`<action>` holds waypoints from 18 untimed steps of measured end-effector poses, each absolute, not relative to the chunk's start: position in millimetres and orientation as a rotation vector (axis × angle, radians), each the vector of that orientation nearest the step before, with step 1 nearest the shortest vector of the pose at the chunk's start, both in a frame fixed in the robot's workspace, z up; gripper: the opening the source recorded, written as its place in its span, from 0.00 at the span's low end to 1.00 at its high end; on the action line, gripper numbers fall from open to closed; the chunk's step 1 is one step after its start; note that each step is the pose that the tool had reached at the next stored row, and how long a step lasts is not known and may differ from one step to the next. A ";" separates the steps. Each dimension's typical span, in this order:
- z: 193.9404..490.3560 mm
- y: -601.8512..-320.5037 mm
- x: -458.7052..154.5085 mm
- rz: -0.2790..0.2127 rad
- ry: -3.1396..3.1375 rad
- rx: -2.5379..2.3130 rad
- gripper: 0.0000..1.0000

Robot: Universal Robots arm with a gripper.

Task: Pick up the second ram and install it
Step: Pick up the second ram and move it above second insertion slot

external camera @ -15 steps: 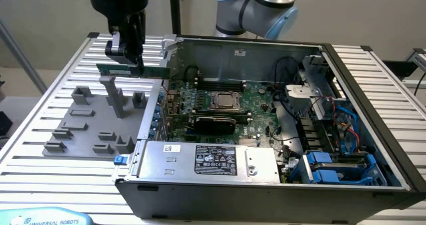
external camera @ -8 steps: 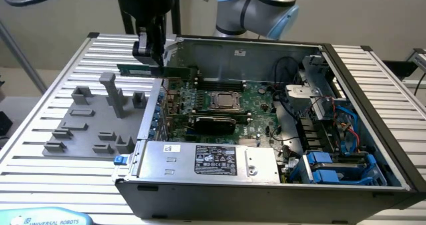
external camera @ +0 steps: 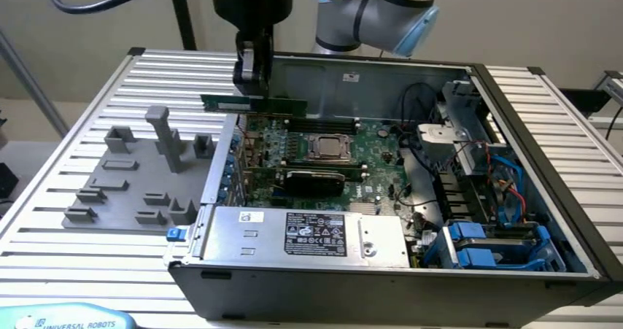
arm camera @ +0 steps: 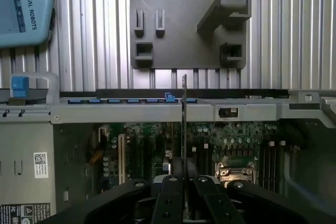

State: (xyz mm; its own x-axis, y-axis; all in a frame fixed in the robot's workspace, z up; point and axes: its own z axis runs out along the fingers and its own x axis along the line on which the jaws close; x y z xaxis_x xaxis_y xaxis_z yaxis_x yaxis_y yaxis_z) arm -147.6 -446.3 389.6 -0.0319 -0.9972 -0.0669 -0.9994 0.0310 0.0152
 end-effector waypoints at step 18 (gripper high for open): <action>368.6 -427.7 -66.1 0.090 2.228 -2.159 0.13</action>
State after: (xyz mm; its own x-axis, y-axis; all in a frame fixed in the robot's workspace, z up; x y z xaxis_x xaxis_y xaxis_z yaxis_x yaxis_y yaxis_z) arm -66.1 -427.7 368.6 -0.0320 -0.9972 -0.0671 -0.9994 0.0310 0.0153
